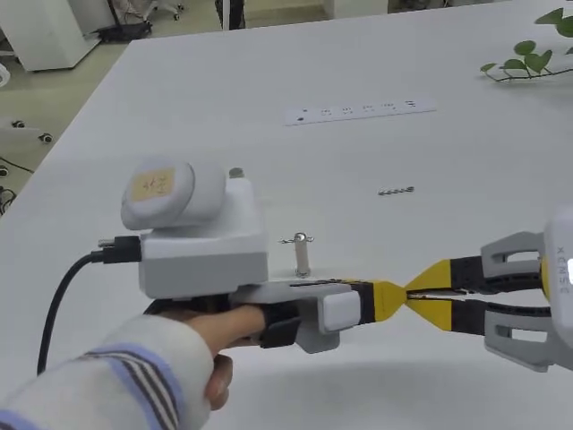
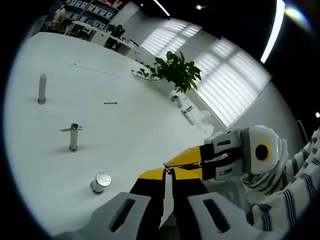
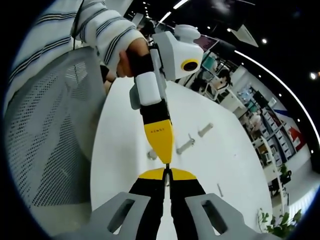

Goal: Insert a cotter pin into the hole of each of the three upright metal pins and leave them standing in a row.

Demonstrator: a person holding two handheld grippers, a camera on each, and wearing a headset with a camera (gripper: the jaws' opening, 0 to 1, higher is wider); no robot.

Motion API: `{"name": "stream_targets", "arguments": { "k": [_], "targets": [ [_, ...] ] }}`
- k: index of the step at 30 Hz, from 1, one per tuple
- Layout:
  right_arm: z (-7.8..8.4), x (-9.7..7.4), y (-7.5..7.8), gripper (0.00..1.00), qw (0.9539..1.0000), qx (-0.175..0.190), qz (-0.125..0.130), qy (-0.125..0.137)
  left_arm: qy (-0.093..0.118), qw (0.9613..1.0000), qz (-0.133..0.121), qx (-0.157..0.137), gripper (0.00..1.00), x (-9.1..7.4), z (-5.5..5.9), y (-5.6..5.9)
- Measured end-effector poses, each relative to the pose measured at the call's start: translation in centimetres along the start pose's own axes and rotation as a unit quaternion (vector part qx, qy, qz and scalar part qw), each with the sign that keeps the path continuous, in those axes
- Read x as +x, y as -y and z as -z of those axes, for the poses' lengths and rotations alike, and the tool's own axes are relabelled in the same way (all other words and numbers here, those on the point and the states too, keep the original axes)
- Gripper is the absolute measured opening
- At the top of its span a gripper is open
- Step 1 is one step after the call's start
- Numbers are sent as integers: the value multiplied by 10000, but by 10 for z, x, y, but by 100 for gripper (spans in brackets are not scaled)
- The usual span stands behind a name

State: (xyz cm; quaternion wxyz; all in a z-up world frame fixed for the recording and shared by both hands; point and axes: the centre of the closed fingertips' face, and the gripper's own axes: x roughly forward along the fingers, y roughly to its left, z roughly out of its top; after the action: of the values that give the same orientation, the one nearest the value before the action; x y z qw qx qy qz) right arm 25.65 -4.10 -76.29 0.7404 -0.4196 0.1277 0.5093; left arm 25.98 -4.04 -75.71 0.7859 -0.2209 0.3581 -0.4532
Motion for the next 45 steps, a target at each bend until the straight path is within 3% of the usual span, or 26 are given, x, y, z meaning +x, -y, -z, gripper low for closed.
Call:
{"name": "stream_targets", "arguments": {
  "k": [14,18,21,32,36,38,41,45],
  "targets": [
    [0,-2,2,3,9998,-170,14,-50,-54,10000,-28,30,1,2,0,0],
    [1,-1,-1,3,9997,-227,-41,-65,-152,9994,-49,-295,1,2,3,-1],
    [0,-2,-1,3,9997,-246,-54,-57,-166,9994,-50,-286,0,2,4,-1],
    [-1,-2,-1,5,9999,-55,-66,97,-169,9991,-13,-377,0,-2,2,0],
    [1,-2,-1,12,9993,311,-119,189,-157,9993,-6,-333,0,-5,2,0],
    [3,-3,-4,12,9972,635,-252,296,-168,9997,-14,-204,0,-8,2,-1],
    [4,-6,-6,16,9923,1093,-408,411,-218,9991,115,349,0,-14,4,1],
    [2,-9,-10,18,9771,1875,-733,683,-200,9942,373,985,0,-22,4,9]
  ]
}}
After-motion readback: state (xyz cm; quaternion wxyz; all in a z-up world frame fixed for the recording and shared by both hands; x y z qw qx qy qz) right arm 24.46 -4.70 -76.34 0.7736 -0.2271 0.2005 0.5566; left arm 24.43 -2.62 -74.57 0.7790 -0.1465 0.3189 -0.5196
